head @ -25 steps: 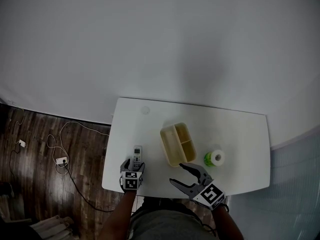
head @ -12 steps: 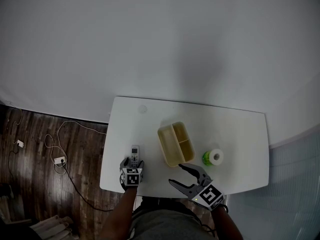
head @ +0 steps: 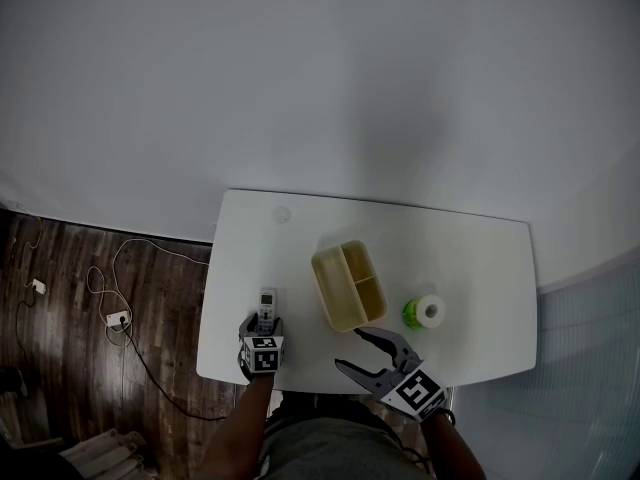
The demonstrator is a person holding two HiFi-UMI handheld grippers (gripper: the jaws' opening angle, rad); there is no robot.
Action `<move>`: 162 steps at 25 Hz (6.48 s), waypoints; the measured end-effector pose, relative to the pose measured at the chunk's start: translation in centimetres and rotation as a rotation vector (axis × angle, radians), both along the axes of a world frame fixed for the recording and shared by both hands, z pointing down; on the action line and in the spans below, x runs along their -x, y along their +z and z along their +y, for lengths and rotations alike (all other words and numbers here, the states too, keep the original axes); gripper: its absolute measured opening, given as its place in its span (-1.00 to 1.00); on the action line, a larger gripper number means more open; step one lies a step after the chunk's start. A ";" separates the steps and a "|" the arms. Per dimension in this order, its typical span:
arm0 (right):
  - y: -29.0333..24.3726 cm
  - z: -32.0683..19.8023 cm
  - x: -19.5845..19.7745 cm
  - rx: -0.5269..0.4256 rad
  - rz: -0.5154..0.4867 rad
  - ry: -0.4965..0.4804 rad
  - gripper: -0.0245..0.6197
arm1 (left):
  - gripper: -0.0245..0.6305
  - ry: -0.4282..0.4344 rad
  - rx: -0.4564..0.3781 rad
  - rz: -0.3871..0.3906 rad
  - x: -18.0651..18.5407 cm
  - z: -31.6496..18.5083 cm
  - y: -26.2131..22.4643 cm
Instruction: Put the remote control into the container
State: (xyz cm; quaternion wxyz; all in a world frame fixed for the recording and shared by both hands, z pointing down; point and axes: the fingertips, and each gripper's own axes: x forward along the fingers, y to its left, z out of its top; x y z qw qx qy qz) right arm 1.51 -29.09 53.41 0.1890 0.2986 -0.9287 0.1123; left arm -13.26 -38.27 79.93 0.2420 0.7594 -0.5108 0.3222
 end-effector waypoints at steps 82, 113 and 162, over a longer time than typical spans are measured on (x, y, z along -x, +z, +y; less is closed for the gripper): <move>-2.4 -0.6 -5.8 -0.159 0.011 0.145 -0.12 | -0.21 0.697 -0.532 0.144 -10.1 4.2 -30.1; 0.1 1.8 -11.4 -0.107 -0.006 0.355 -0.12 | -0.20 1.114 -0.390 -0.171 -14.6 -0.2 -24.3; 3.8 5.2 -17.0 -0.023 -0.042 0.607 -0.12 | -0.20 1.796 -0.238 -0.922 -19.7 -8.0 -15.6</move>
